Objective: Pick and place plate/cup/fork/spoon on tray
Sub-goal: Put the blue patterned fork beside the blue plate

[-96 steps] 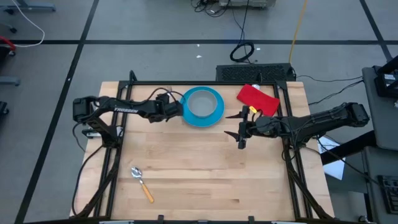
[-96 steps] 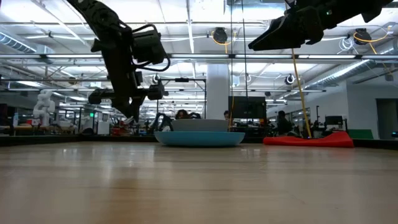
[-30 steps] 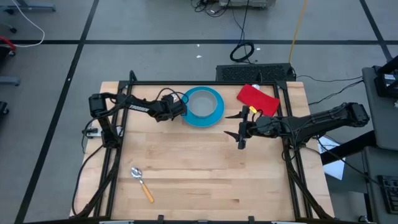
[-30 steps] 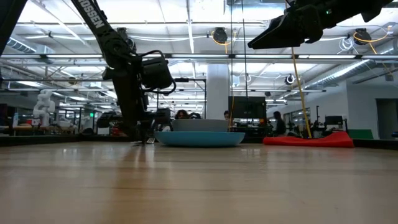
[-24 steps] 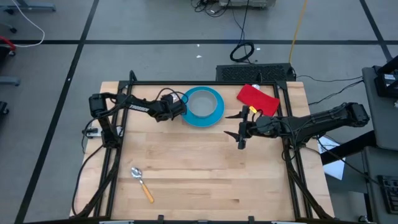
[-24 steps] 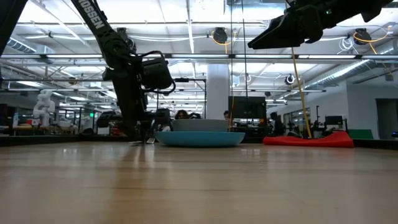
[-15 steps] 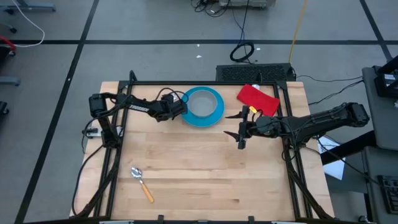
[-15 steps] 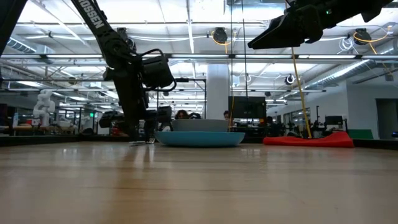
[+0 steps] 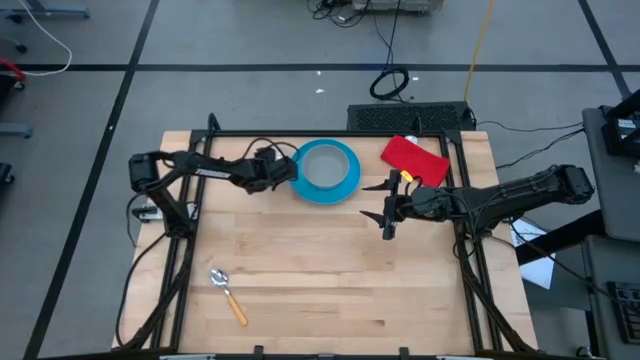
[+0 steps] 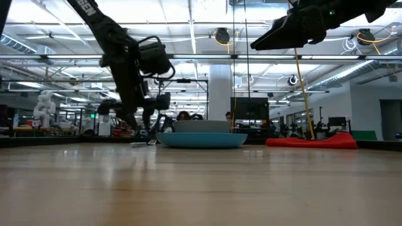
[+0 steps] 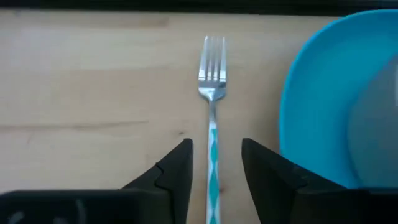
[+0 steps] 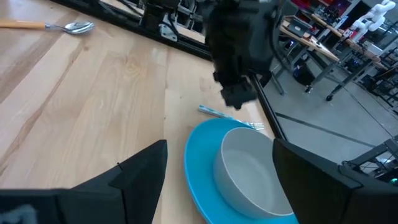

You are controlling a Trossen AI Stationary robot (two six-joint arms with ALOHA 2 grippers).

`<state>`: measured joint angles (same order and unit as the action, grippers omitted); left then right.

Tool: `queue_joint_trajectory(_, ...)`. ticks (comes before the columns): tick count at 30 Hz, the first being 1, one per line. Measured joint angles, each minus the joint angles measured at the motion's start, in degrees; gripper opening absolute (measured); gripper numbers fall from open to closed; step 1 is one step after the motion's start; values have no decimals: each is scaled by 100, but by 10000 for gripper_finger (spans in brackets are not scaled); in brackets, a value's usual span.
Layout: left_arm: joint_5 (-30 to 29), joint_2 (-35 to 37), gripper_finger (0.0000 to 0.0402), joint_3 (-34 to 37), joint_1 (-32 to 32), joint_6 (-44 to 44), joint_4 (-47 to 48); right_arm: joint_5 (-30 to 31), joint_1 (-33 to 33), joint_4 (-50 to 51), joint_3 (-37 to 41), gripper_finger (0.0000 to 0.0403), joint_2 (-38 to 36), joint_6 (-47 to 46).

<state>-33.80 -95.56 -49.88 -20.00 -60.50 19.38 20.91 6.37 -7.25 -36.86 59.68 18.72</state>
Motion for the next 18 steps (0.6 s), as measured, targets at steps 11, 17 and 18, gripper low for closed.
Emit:
queue_joint_trajectory(11,223,414,76,13,332,51,1460,2,-2,-73,2,279,0,-7)
queue_joint_trajectory(17,238,184,49,2,405,39,1292,0,0,-120,2,279,0,-20)
queue_joint_trajectory(18,249,144,46,2,400,39,1310,1,0,-116,2,279,0,-20)
